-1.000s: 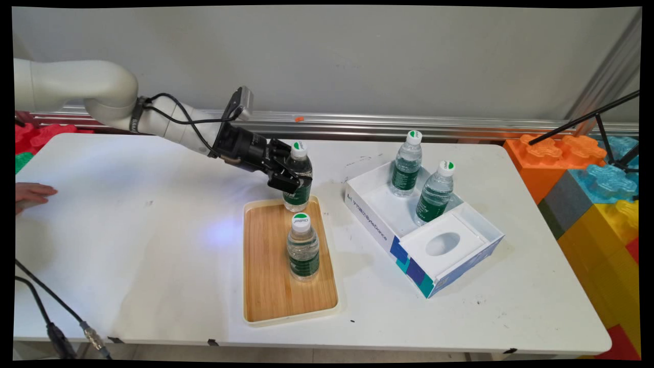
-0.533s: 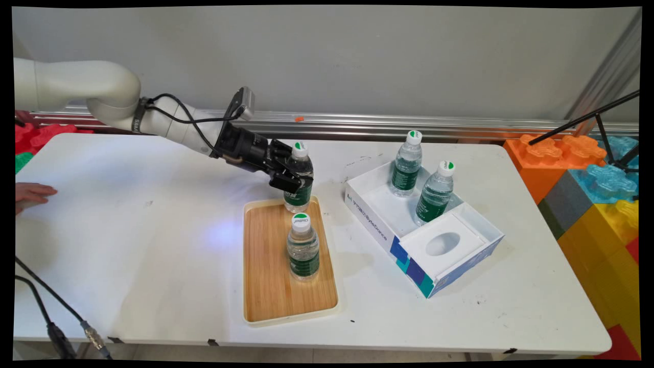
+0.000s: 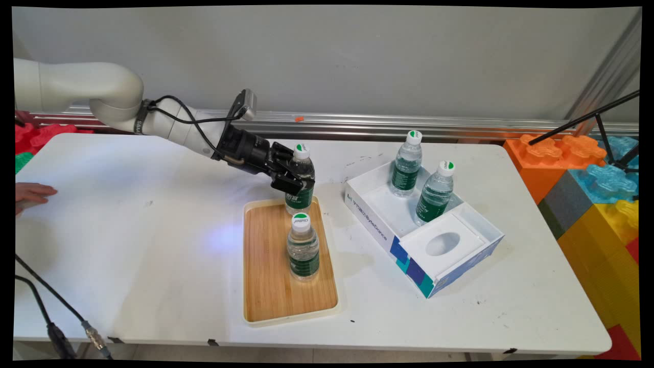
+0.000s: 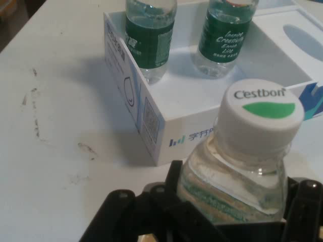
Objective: Place the picked object on the tray
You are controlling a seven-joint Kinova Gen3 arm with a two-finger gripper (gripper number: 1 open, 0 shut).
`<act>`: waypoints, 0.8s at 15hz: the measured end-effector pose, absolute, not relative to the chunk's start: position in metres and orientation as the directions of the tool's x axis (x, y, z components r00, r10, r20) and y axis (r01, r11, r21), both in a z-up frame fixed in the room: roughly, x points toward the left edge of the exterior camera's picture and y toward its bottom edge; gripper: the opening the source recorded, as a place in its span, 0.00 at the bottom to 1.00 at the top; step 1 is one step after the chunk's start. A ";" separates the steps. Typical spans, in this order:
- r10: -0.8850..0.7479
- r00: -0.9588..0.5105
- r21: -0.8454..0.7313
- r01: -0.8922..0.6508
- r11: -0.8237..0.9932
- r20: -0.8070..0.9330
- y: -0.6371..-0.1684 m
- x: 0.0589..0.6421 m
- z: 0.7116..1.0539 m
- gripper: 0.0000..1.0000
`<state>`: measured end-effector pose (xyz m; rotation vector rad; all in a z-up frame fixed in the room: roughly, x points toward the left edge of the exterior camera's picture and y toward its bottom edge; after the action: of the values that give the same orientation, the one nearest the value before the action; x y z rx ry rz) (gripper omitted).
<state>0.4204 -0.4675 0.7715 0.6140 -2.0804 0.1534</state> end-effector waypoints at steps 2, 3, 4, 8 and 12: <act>-0.372 -0.440 0.134 -0.483 0.865 0.817 -0.467 0.420 0.770 0.00; -0.375 -0.438 0.138 -0.483 0.865 0.817 -0.467 0.420 0.770 0.00; -0.379 -0.437 0.141 -0.484 0.863 0.816 -0.467 0.419 0.769 0.00; -0.390 -0.434 0.151 -0.489 0.859 0.812 -0.467 0.419 0.767 0.00; -0.399 -0.434 0.157 -0.494 0.855 0.808 -0.467 0.420 0.764 0.00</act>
<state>0.4199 -0.4666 0.7637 0.6492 -2.0792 0.1263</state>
